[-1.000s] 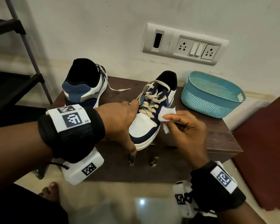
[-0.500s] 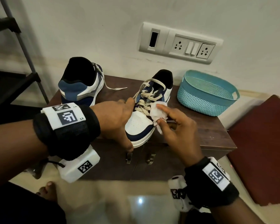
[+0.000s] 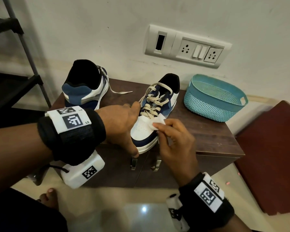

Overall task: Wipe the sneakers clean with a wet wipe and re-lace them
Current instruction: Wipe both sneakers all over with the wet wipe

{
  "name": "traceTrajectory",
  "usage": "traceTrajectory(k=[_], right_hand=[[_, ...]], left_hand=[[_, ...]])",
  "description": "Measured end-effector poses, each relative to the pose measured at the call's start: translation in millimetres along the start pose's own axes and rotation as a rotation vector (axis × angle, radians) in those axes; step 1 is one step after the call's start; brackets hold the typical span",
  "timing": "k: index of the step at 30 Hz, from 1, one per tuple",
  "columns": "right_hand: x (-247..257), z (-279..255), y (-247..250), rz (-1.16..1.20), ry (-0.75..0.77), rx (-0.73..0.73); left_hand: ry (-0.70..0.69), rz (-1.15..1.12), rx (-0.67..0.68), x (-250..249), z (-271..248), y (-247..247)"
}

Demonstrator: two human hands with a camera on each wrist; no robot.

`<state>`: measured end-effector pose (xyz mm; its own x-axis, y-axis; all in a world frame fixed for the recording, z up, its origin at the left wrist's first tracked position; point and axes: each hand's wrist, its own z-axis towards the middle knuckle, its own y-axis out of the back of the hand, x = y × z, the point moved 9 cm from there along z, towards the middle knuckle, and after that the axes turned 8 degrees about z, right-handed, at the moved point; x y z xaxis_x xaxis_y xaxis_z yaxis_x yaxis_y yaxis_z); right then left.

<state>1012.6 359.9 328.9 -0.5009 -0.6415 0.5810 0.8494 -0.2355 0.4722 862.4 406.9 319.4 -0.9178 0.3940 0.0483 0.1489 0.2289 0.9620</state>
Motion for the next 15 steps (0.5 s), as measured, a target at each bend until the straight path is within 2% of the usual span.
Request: traceTrajectory(k=[4, 11, 15], right_hand=[[14.1, -5.9, -14.4, -0.028, 0.098, 0.056], [-11.4, -11.8, 7.6, -0.002, -0.016, 0.046], [14.0, 2.5, -13.4, 0.001, 0.086, 0.051]], left_hand=[[0.0, -0.005, 0.003, -0.3, -0.6, -1.0], [-0.003, -0.015, 0.008, 0.3, 0.2, -1.8], [-0.009, -0.008, -0.004, -2.9, 0.3, 0.5]])
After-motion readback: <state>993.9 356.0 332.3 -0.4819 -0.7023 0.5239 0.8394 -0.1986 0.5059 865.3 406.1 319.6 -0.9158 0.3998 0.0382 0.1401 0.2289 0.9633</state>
